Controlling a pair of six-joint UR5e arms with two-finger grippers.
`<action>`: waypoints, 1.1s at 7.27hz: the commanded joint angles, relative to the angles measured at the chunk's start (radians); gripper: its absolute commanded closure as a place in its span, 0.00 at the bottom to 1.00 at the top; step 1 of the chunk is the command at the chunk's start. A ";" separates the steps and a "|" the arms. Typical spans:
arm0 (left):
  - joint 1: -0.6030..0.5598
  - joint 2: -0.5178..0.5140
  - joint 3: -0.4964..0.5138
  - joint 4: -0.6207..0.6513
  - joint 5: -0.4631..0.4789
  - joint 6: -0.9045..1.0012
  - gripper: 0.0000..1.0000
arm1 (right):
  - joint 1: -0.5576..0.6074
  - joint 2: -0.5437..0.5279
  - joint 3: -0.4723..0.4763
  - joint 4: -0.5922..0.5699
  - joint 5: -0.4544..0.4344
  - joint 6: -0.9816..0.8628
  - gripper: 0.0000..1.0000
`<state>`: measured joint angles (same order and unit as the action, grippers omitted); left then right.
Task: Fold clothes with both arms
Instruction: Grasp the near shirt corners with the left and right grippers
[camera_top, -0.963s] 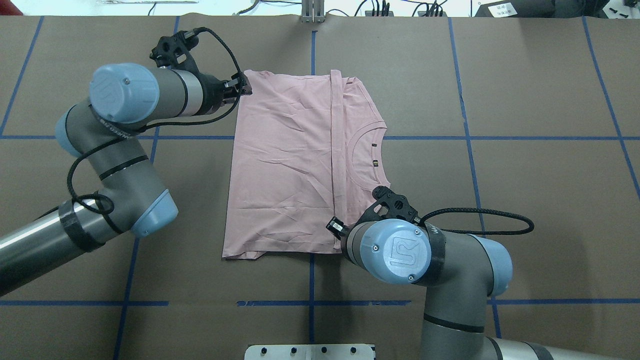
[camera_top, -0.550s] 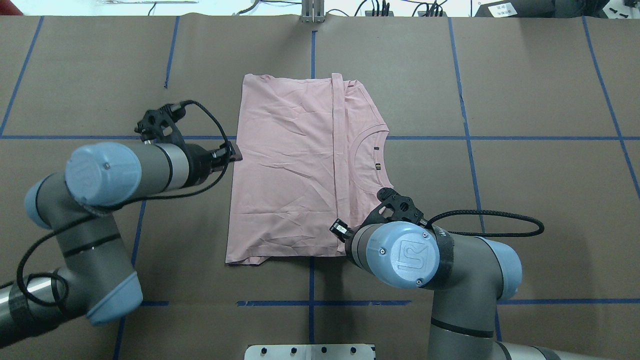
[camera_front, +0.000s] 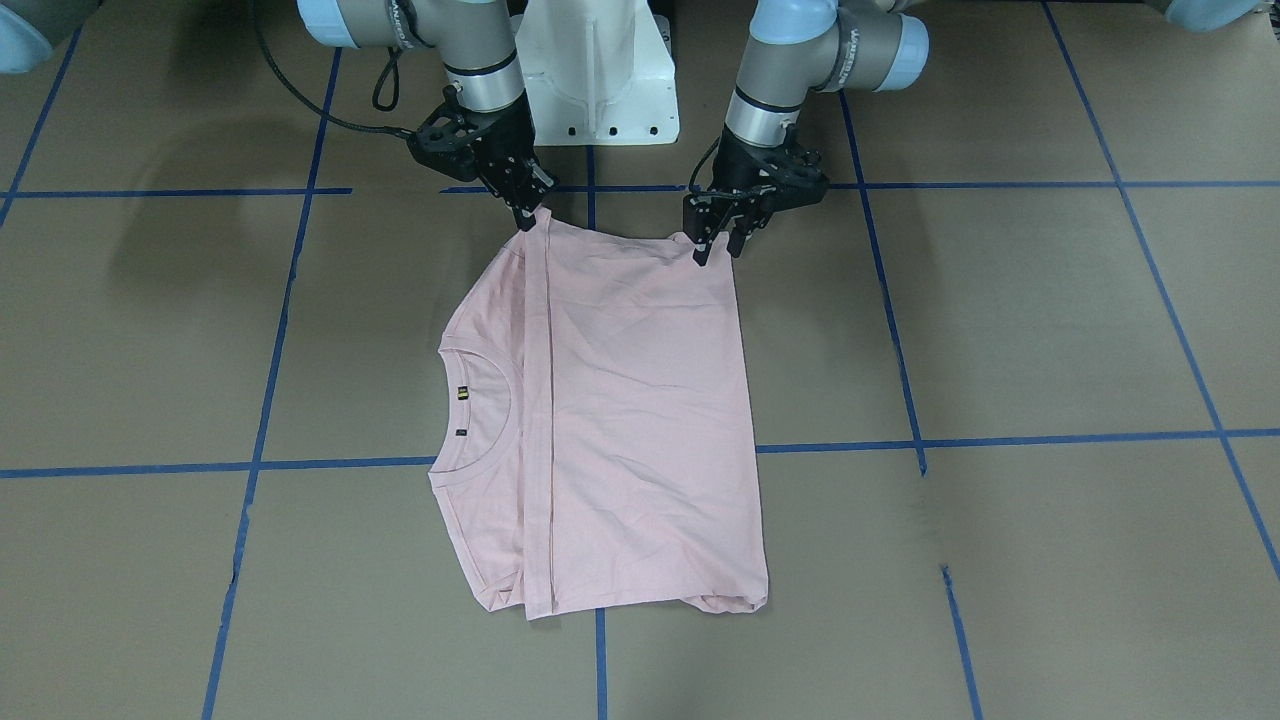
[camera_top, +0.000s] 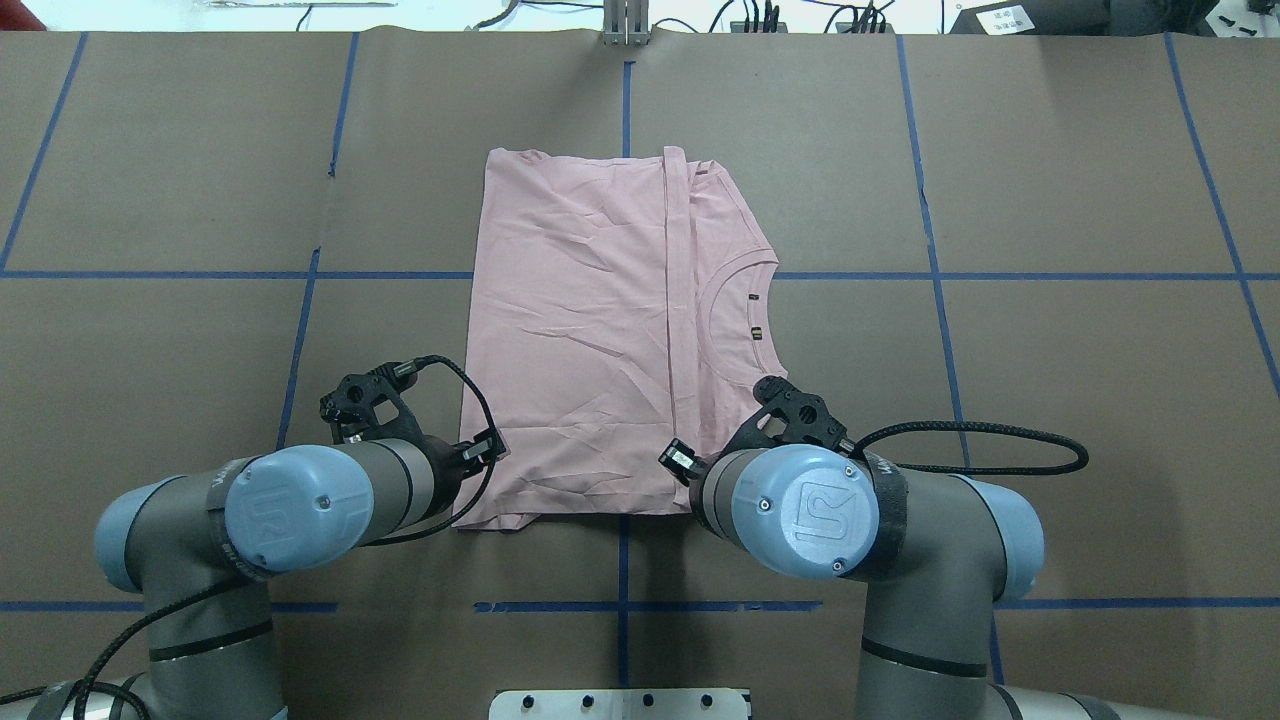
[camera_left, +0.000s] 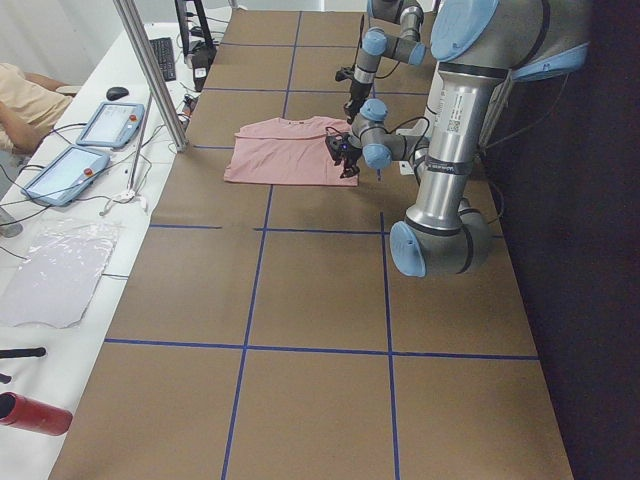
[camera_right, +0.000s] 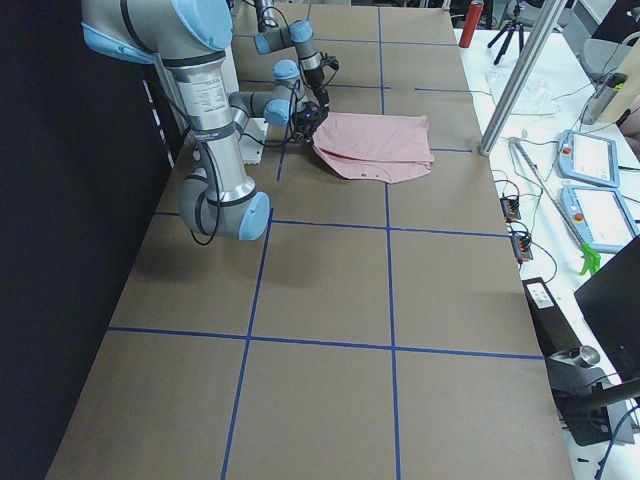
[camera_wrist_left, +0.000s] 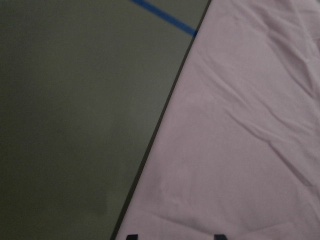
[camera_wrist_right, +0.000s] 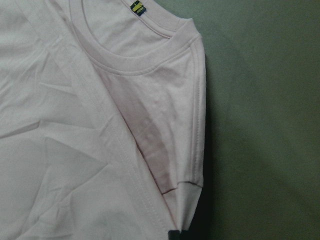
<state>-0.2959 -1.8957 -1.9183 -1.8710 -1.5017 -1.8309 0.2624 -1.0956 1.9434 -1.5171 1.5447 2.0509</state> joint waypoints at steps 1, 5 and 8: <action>0.046 0.007 -0.016 0.056 0.001 -0.037 0.38 | 0.000 0.003 0.000 0.000 0.002 0.000 1.00; 0.055 0.010 -0.002 0.058 0.000 -0.053 0.38 | 0.000 0.000 0.012 0.000 0.002 0.000 1.00; 0.060 0.009 0.013 0.058 0.000 -0.053 0.38 | 0.000 0.002 0.014 0.000 0.002 0.000 1.00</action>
<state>-0.2388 -1.8854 -1.9123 -1.8133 -1.5014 -1.8837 0.2623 -1.0948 1.9565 -1.5170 1.5463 2.0509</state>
